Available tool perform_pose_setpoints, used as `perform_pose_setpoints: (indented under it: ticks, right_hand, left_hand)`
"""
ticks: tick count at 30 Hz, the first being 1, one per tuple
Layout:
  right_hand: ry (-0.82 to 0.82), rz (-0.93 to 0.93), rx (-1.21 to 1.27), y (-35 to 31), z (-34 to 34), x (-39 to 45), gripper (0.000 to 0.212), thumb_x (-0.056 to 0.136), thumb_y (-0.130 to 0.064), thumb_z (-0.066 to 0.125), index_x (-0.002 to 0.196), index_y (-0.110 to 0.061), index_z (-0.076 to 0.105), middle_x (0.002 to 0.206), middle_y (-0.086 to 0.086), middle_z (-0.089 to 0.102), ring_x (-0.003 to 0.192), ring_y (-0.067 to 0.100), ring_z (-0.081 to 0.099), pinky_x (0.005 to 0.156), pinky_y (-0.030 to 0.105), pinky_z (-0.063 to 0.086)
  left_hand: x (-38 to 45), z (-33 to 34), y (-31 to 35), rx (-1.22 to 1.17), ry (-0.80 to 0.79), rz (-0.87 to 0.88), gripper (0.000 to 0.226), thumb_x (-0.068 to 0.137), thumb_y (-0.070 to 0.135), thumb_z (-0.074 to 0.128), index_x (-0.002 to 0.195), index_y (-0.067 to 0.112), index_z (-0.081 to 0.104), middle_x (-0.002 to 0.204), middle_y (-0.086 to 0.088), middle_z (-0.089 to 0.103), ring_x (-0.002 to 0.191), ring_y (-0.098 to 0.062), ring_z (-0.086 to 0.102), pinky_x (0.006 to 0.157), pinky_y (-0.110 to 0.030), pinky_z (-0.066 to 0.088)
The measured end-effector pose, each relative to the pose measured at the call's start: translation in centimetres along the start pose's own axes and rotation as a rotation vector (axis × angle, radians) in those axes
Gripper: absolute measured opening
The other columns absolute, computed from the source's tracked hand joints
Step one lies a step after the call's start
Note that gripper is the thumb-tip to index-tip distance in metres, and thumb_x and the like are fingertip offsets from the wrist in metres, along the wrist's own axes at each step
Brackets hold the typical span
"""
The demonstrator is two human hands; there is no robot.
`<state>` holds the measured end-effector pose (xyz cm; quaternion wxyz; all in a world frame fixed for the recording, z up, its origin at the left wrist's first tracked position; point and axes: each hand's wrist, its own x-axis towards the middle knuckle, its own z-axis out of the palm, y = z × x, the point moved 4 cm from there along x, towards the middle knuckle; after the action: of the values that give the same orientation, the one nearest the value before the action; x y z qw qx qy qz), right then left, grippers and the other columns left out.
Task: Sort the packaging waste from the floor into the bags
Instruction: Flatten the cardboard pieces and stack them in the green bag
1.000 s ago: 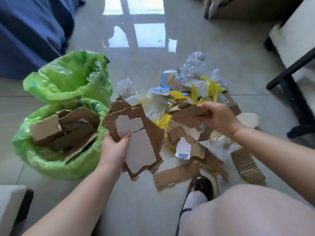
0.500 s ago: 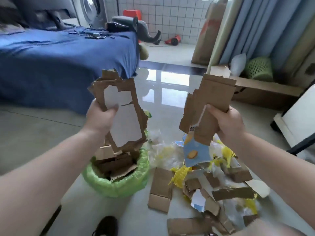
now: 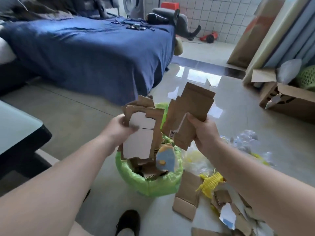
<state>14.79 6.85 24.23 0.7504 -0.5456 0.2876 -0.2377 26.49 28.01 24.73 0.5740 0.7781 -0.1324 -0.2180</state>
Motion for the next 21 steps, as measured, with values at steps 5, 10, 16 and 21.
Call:
perform_pose_setpoints:
  ticks: [5, 10, 16, 21]
  right_hand:
    - [-0.033, 0.055, -0.04, 2.2, 0.4, 1.4, 0.012, 0.086, -0.01, 0.062, 0.097, -0.014, 0.06, 0.097, 0.007, 0.067, 0.097, 0.031, 0.062, 0.088, 0.047, 0.052]
    - [-0.078, 0.107, -0.154, 4.3, 0.3, 2.6, 0.016, 0.086, -0.011, 0.063, 0.101, -0.017, 0.06, 0.103, 0.009, 0.067, 0.1, 0.031, 0.062, 0.09, 0.048, 0.051]
    - [-0.16, 0.139, -0.257, 6.1, 0.4, 4.6, 0.017, 0.084, -0.011, 0.065, 0.099, -0.02, 0.062, 0.102, 0.007, 0.067, 0.101, 0.029, 0.063, 0.092, 0.049, 0.049]
    - [-0.327, 0.068, -0.538, 7.6, 1.3, 5.8, 0.019, 0.081, -0.014, 0.069, 0.09, -0.03, 0.065, 0.095, 0.002, 0.071, 0.091, 0.024, 0.066, 0.087, 0.05, 0.053]
  left_hand:
    - [1.5, 0.4, -2.4, 0.099, -0.137, -0.03, 0.027, 0.077, -0.001, 0.07, 0.099, 0.015, 0.066, 0.1, -0.01, 0.071, 0.093, -0.027, 0.067, 0.086, -0.042, 0.054]
    - [2.6, 1.1, -4.4, 0.313, -0.262, 0.021, 0.036, 0.074, 0.002, 0.072, 0.101, 0.025, 0.064, 0.094, 0.002, 0.07, 0.088, -0.017, 0.065, 0.081, -0.03, 0.054]
    - [3.9, 1.6, -5.4, 0.488, -0.341, 0.127, 0.036, 0.075, 0.012, 0.073, 0.106, 0.029, 0.064, 0.1, 0.005, 0.07, 0.096, -0.016, 0.063, 0.089, -0.034, 0.05]
    - [4.0, 2.5, -7.0, 0.603, -0.34, 0.277, 0.023, 0.077, 0.015, 0.072, 0.083, 0.034, 0.059, 0.075, 0.018, 0.058, 0.071, 0.008, 0.052, 0.066, -0.02, 0.041]
